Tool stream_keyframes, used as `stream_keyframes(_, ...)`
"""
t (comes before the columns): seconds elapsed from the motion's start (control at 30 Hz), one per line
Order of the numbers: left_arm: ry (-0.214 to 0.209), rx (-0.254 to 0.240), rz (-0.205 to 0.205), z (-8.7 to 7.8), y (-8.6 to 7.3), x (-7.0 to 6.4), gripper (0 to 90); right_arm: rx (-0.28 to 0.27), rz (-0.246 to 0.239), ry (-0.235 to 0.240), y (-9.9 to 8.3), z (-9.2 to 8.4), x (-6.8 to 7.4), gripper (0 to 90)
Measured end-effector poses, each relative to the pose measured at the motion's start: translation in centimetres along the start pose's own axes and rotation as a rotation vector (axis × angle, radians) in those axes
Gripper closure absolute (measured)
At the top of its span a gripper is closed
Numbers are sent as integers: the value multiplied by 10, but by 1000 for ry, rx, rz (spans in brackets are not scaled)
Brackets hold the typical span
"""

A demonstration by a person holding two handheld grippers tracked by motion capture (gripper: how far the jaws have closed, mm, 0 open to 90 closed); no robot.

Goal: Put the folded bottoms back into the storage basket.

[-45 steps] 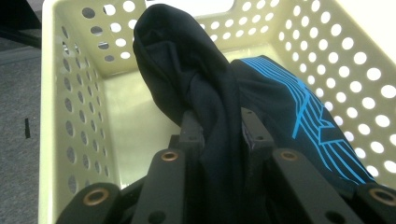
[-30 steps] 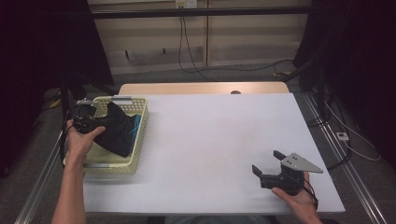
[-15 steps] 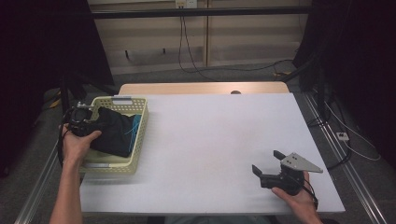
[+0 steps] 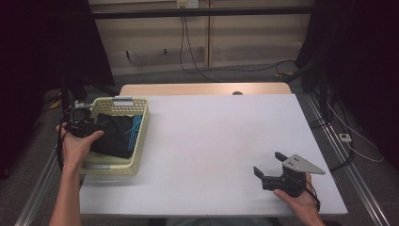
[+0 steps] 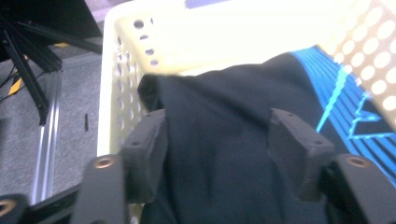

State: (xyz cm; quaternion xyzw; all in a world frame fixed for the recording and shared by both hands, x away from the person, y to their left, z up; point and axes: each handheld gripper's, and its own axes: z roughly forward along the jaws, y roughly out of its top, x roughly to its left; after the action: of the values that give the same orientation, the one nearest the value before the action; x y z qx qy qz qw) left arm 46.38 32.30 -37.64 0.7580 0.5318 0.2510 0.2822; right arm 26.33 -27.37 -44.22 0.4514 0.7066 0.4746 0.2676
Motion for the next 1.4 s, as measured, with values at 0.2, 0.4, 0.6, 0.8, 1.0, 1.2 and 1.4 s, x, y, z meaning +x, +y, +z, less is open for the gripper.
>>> stream_keyframes(0.2, -28, -20, -25, 7, 0, -6, 230, -4, 0, -1, 0, -1, 0, 42)
stream_keyframes(0.4, -61, -38, -20, 10, 0, -12, 123, -6, 1, 1, 0, 0, -1, 42)
stream_keyframes(0.6, -112, -68, -17, 3, 3, -21, 62, -15, -7, 16, 0, -2, 0, 41)
stream_keyframes(0.8, -127, -114, 54, -8, 3, -29, 57, -17, 10, 4, -1, -2, -3, 41)
stream_keyframes(1.0, -137, -172, 47, -17, 1, -32, 55, -18, 13, -6, -2, -4, -4, 39)
stream_keyframes(1.2, -171, -205, 55, -26, -3, -36, 57, -18, 13, -14, -2, -4, -4, 39)
stream_keyframes(1.4, -152, -238, 52, -35, -10, -37, 57, -14, 7, -15, -1, -4, -2, 39)
